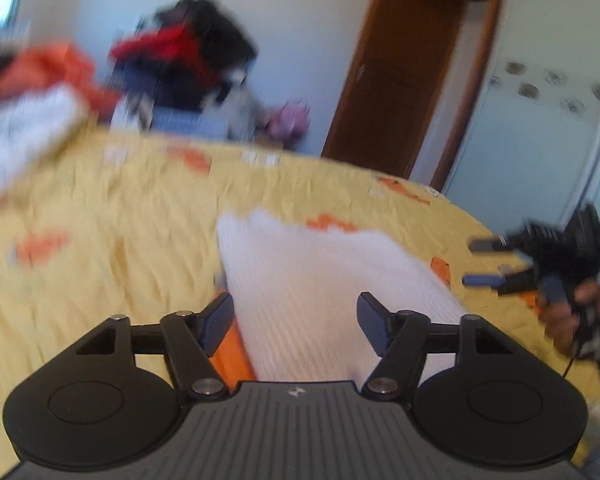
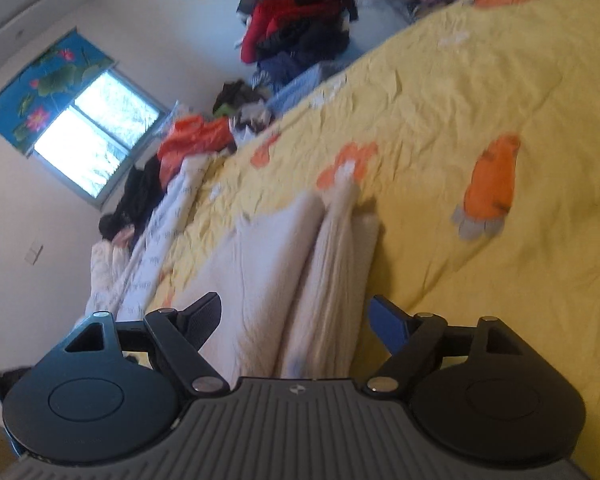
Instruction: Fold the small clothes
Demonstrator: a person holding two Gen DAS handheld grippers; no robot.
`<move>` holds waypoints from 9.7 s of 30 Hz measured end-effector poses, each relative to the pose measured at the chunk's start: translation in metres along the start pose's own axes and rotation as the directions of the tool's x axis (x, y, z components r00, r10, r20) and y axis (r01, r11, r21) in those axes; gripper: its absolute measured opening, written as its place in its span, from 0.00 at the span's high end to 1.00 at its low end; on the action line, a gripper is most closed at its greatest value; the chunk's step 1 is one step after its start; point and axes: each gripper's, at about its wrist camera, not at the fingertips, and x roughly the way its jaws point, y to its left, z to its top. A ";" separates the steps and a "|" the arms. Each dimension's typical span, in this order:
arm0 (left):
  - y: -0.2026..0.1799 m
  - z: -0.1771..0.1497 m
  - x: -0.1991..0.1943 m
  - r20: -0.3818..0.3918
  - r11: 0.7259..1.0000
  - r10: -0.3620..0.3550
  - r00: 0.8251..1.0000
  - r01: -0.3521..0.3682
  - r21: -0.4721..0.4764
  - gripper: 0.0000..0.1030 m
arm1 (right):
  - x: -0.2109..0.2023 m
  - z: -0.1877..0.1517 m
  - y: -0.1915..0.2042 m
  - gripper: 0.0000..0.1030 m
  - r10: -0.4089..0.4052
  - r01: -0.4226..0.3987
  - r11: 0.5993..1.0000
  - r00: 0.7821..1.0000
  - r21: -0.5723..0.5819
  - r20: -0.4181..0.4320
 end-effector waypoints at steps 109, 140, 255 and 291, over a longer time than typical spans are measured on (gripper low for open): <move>-0.058 -0.083 0.038 0.000 0.868 0.258 0.966 -0.232 0.439 0.72 | 0.100 0.037 0.039 0.44 -0.204 0.169 0.959 0.969 -0.227 -0.143; -0.049 -0.015 0.118 -0.095 0.966 0.128 0.987 -0.102 0.239 0.42 | 0.157 0.009 0.067 0.48 -0.307 0.252 0.852 0.951 -0.460 -0.047; -0.067 -0.103 0.060 -0.192 0.936 0.351 0.916 -0.349 0.045 0.00 | 0.037 -0.185 0.067 0.00 -0.570 0.610 0.689 0.790 -0.392 0.227; -0.066 -0.096 0.059 -0.247 0.941 0.337 0.909 -0.336 0.048 0.00 | 0.039 -0.181 0.071 0.00 -0.582 0.609 0.688 0.788 -0.395 0.201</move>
